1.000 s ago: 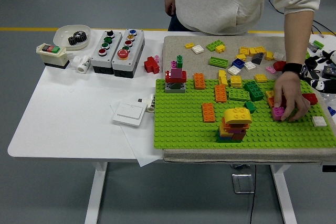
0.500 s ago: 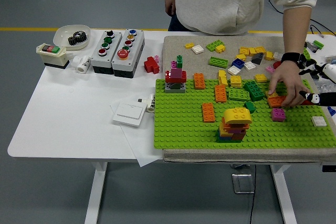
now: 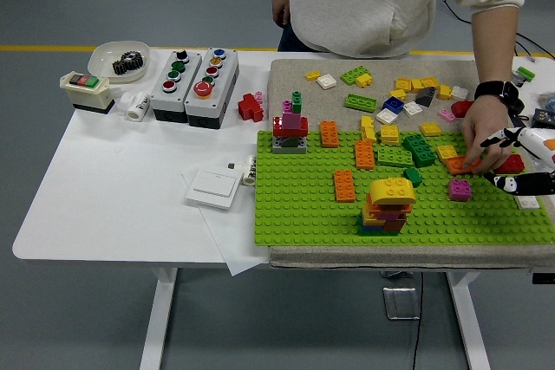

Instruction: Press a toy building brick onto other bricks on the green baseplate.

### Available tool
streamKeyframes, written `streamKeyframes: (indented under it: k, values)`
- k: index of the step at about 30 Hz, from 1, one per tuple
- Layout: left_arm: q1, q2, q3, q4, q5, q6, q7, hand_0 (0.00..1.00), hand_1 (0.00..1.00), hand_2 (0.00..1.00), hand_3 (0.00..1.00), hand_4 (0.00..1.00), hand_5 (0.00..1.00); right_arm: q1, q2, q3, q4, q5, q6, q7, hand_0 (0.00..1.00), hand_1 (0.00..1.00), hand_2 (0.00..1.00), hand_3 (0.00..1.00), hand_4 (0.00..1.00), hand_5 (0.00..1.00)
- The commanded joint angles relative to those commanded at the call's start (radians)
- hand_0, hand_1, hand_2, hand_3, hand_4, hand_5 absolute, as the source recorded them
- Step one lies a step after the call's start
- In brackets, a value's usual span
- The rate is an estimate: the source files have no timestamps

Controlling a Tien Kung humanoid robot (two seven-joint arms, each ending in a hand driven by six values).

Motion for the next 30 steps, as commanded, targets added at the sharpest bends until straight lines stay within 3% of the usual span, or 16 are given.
streamKeyframes:
  k: [30]
  values:
    - [-0.008, 0.002, 0.018, -0.002, -0.022, 0.001, -0.004, 0.765, 0.762, 0.73, 0.585, 0.645, 0.665, 0.056, 0.075, -0.112, -0.099, -0.013, -0.005, 0.005, 0.701, 0.681, 0.74, 0.734, 0.808, 0.368]
